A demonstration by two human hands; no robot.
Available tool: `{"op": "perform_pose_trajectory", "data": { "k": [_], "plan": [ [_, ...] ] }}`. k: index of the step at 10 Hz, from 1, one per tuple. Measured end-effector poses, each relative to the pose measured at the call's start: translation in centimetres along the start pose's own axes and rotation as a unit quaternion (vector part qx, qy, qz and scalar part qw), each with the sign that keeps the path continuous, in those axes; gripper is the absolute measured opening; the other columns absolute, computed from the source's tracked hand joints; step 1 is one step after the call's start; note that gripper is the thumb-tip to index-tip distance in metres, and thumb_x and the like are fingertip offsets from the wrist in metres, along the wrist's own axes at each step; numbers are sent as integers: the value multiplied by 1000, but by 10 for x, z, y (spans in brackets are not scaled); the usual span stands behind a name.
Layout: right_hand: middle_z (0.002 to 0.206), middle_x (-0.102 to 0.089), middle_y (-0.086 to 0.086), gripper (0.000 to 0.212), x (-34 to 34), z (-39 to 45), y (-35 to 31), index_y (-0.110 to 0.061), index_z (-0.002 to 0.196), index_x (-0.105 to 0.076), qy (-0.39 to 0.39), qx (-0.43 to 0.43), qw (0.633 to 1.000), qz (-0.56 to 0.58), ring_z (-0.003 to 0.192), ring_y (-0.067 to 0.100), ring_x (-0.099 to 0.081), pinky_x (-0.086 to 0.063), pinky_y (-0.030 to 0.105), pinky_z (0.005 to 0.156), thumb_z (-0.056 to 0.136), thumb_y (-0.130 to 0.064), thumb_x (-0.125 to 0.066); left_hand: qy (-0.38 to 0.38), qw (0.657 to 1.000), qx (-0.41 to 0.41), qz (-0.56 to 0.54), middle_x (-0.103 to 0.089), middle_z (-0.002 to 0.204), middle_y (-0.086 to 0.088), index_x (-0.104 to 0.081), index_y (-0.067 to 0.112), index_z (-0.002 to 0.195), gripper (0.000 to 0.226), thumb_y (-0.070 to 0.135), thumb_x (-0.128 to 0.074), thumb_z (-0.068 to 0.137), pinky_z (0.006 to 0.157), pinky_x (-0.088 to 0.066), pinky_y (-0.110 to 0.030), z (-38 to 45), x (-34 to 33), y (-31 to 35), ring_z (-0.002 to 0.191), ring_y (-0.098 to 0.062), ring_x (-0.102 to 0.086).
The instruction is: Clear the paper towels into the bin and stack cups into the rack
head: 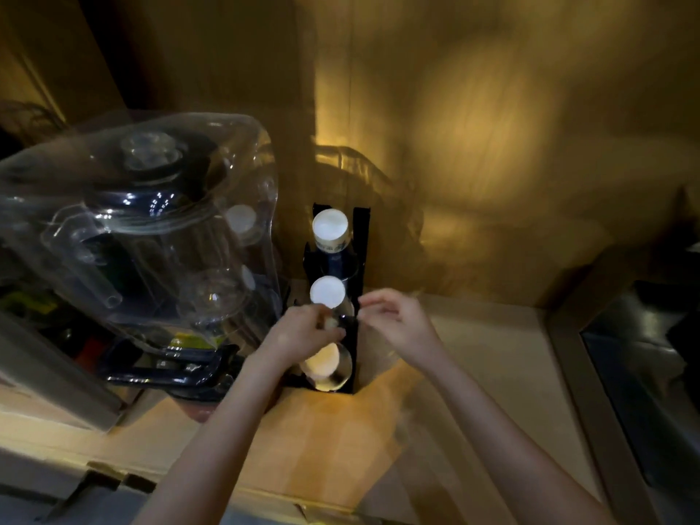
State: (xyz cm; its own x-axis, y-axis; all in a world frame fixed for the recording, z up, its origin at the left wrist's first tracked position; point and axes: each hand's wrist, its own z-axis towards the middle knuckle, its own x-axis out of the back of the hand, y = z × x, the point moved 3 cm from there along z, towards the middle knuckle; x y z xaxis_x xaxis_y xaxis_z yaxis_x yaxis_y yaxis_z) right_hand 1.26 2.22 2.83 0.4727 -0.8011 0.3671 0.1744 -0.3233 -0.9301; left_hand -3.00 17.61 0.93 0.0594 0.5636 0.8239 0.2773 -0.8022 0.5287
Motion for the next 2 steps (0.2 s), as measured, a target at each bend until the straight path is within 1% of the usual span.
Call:
{"op": "perform_pose_trajectory", "data": {
  "k": [1, 2],
  "plan": [
    [67, -70, -4, 18, 50, -4, -52, -17, 84, -64, 87, 78, 988, 104, 61, 4, -64, -51, 16, 64, 85, 0, -57, 34, 998, -42, -13, -66, 118, -11, -57, 10, 121, 46, 34, -63, 83, 88, -45, -28, 19, 46, 43, 108, -23, -60],
    [65, -71, -4, 19, 102, -33, -117, -16, 84, -64, 162, 202, 955, 147, 63, 5, -66, -54, 16, 67, 88, -1, -54, 82, 993, -87, -22, -66, 116, -11, -61, 10, 117, 41, 35, -60, 85, 85, -41, -25, 27, 96, 88, 106, -23, -59]
  ]
}}
